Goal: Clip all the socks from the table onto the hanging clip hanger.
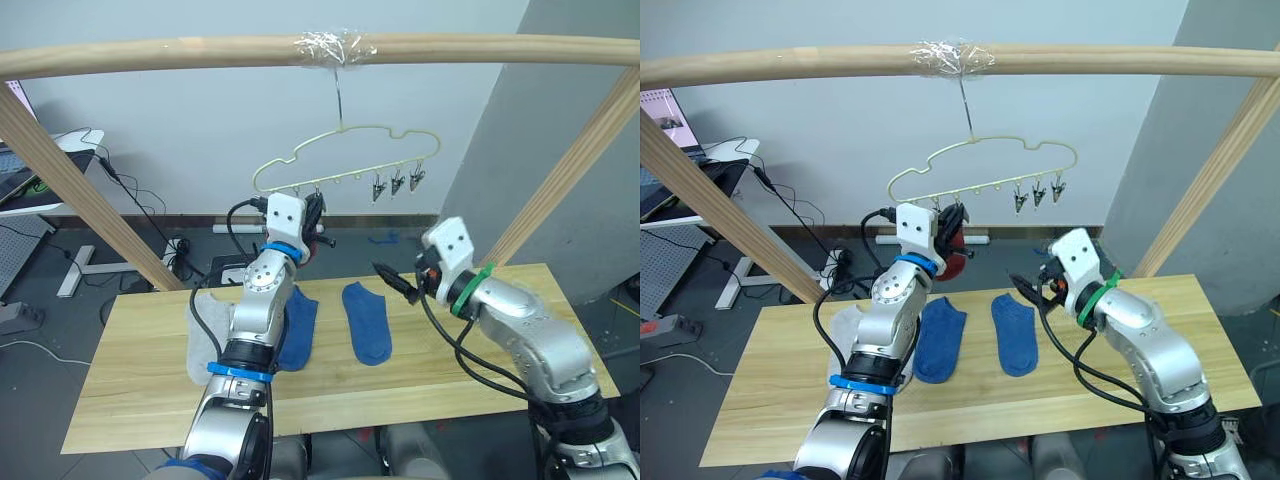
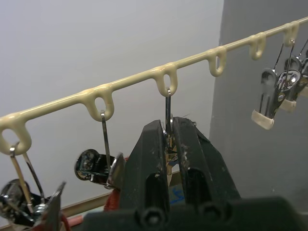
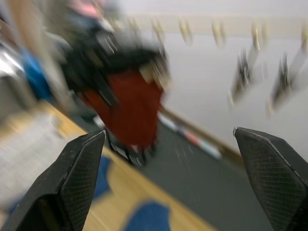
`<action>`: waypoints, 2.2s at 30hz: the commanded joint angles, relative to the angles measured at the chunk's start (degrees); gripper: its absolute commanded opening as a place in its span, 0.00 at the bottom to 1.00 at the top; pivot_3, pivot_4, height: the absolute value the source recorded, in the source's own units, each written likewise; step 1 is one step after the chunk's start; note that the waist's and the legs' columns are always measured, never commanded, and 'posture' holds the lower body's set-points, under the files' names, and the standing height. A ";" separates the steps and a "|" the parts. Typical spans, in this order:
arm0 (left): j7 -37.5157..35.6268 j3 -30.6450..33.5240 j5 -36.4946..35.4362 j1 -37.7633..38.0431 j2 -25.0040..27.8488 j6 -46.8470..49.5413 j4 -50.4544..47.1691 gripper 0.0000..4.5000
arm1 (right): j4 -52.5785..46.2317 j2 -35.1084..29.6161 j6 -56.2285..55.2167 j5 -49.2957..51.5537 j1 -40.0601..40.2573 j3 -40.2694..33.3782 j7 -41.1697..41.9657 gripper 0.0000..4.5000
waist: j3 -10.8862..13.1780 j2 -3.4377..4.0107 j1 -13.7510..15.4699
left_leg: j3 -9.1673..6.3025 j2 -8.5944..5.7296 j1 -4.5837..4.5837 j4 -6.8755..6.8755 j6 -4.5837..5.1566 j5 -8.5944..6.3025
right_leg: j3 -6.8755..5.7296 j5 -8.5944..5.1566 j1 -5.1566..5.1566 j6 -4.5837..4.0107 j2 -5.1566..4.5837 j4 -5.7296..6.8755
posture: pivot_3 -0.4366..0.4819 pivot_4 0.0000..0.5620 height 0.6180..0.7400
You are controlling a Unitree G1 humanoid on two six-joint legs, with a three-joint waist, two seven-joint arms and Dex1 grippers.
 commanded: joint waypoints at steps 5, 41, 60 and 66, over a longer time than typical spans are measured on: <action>-7.33 0.66 -5.21 1.95 5.78 10.36 -8.86 0.00 | 23.39 4.22 -11.41 -10.73 -6.59 11.36 5.52 1.00 | 0.00 0.01 -0.98 | 0.02 0.01 0.04 -0.01 0.01 0.01 | 0.01 0.00 0.00 0.00 0.01 0.05 | 0.30 0.30 1.00; -3.40 19.71 -43.78 1.52 7.13 55.28 -15.71 0.00 | -5.65 6.38 -2.96 -5.05 10.38 -0.30 10.91 0.00 | 0.00 0.01 0.18 | 0.00 0.37 0.15 0.01 -0.09 0.05 | 0.01 0.01 0.03 -0.02 0.34 0.17 | 0.33 0.29 1.00; -1.15 19.30 -50.58 2.16 7.02 58.71 -18.11 0.00 | -8.16 8.55 2.13 -1.60 5.14 0.70 7.64 0.00 | 0.00 0.01 0.32 | 0.03 0.60 0.11 -0.02 -0.13 0.05 | 0.03 0.16 -0.01 -0.28 0.63 -0.01 | 0.33 0.29 1.00; -1.51 19.22 -51.54 2.42 7.44 58.89 -18.13 0.00 | -8.73 8.44 2.59 -0.48 5.07 0.55 7.63 0.00 | 0.00 0.01 0.32 | 0.03 0.61 0.10 -0.04 -0.14 0.04 | 0.04 0.16 -0.01 -0.28 0.63 -0.04 | 0.33 0.30 1.00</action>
